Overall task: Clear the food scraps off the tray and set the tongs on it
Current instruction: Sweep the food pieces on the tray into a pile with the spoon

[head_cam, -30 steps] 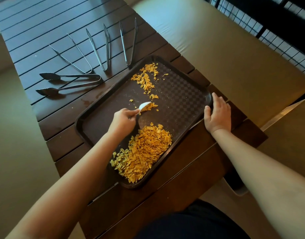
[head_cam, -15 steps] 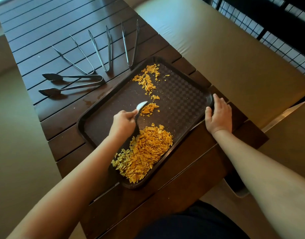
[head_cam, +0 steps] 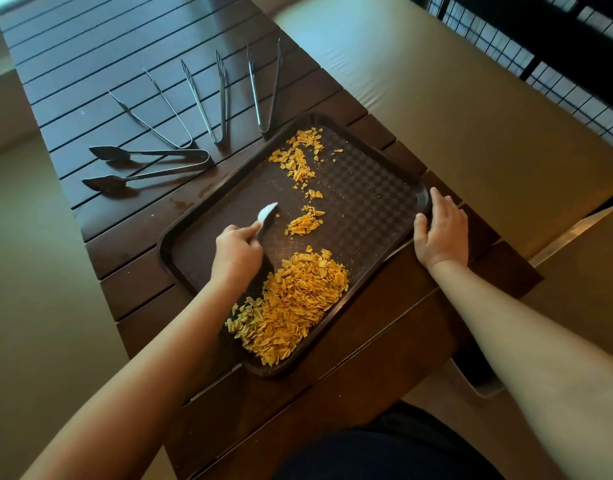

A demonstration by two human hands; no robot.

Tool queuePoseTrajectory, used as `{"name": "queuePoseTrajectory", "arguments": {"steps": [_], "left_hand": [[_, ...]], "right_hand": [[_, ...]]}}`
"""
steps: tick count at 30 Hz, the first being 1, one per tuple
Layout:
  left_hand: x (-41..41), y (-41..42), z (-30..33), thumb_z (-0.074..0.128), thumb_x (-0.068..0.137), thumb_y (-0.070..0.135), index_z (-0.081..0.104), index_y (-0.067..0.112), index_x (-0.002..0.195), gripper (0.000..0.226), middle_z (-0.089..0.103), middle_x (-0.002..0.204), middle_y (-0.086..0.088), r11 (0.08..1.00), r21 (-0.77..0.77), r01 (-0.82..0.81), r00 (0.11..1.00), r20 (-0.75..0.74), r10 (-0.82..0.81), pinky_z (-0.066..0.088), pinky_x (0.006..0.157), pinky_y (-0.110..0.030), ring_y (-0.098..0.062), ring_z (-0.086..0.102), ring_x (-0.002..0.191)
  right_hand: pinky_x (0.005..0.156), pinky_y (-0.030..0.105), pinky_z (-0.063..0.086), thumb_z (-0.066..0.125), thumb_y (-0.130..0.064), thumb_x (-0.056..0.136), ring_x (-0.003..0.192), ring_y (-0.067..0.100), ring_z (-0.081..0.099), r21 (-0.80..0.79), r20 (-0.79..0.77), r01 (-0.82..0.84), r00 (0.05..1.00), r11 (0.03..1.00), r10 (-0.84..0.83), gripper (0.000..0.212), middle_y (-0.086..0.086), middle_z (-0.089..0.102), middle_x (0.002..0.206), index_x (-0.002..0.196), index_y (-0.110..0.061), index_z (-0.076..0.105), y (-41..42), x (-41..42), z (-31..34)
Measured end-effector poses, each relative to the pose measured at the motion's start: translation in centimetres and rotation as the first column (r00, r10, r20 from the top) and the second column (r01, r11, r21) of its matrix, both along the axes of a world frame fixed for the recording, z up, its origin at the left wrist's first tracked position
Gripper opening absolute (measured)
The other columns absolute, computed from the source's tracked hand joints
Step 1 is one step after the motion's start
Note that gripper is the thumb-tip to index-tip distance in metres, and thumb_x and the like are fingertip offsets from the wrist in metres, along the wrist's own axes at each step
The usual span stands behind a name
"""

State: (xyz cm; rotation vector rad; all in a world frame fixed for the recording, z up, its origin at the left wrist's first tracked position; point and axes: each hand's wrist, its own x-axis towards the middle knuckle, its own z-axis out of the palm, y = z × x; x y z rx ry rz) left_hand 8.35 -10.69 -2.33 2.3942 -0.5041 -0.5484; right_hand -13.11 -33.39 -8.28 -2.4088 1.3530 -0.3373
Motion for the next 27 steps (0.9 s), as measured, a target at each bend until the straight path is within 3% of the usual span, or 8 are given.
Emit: {"name": "queuePoseTrajectory", "arguments": {"steps": [5, 12, 16, 20, 24, 27], "left_hand": [[-2.9, -0.4, -0.2, 0.048, 0.096, 0.014, 0.06, 0.014, 0.123, 0.03, 0.048, 0.09, 0.001, 0.992, -0.007, 0.123, 0.992, -0.009, -0.123, 0.04, 0.047, -0.01, -0.009, 0.047, 0.066], [-0.5, -1.5, 0.3, 0.046, 0.095, 0.011, 0.057, 0.012, 0.128, 0.034, 0.049, 0.098, -0.002, 0.999, -0.038, -0.006, 1.0, 0.017, 0.006, 0.036, 0.058, -0.013, -0.007, 0.045, 0.073], [-0.3, -3.0, 0.2, 0.046, 0.096, 0.011, 0.057, 0.013, 0.127, 0.034, 0.05, 0.1, -0.003, 0.997, 0.005, 0.077, 0.997, -0.008, -0.077, 0.036, 0.06, -0.015, -0.009, 0.046, 0.075], [-2.0, -3.3, -0.2, 0.052, 0.094, 0.017, 0.066, 0.016, 0.117, 0.027, 0.048, 0.086, 0.003, 0.985, -0.014, 0.173, 0.984, -0.038, -0.174, 0.04, 0.051, -0.016, -0.009, 0.047, 0.064], [-3.0, -2.5, -0.7, 0.057, 0.091, 0.021, 0.068, 0.021, 0.113, 0.025, 0.048, 0.083, 0.003, 0.957, 0.019, 0.29, 0.957, -0.016, -0.29, 0.043, 0.055, -0.027, -0.011, 0.045, 0.063], [-2.2, -2.8, -0.3, 0.055, 0.092, 0.018, 0.066, 0.018, 0.116, 0.027, 0.05, 0.087, 0.003, 0.976, -0.038, 0.213, 0.977, 0.017, -0.212, 0.039, 0.048, -0.014, -0.007, 0.044, 0.062]], "right_hand": [[0.116, 0.043, 0.014, 0.025, -0.041, 0.09, 0.141, 0.027, 0.024, 0.009, 0.01, 0.001, 1.0, 1.0, -0.001, 0.063, 0.012, 0.035, 0.149, 0.146, -0.012, 0.029, 0.1, 0.1, -0.1], [0.116, 0.043, 0.013, 0.024, -0.042, 0.09, 0.142, 0.027, 0.024, 0.009, -0.001, 0.006, 1.0, 1.0, -0.006, 0.063, 0.012, 0.034, 0.15, 0.146, -0.012, 0.029, -0.1, 0.1, -0.2], [0.116, 0.043, 0.014, 0.024, -0.041, 0.09, 0.142, 0.027, 0.024, 0.011, -0.003, 0.005, 1.0, 1.0, -0.005, 0.063, 0.012, 0.034, 0.15, 0.146, -0.012, 0.028, -0.1, 0.0, -0.2], [0.116, 0.044, 0.014, 0.025, -0.041, 0.091, 0.142, 0.027, 0.024, 0.01, 0.001, 0.003, 1.0, 1.0, -0.003, 0.063, 0.012, 0.034, 0.15, 0.146, -0.012, 0.029, 0.1, 0.1, -0.1], [0.116, 0.042, 0.013, 0.024, -0.042, 0.09, 0.142, 0.026, 0.023, 0.011, -0.004, 0.01, 1.0, 1.0, -0.01, 0.063, 0.011, 0.034, 0.15, 0.146, -0.012, 0.029, 0.1, 0.1, -0.1], [0.116, 0.043, 0.013, 0.024, -0.042, 0.091, 0.142, 0.026, 0.024, 0.001, -0.004, 0.006, 1.0, 1.0, -0.006, 0.062, 0.011, 0.034, 0.15, 0.146, -0.012, 0.03, 0.0, 0.1, -0.1]]}}
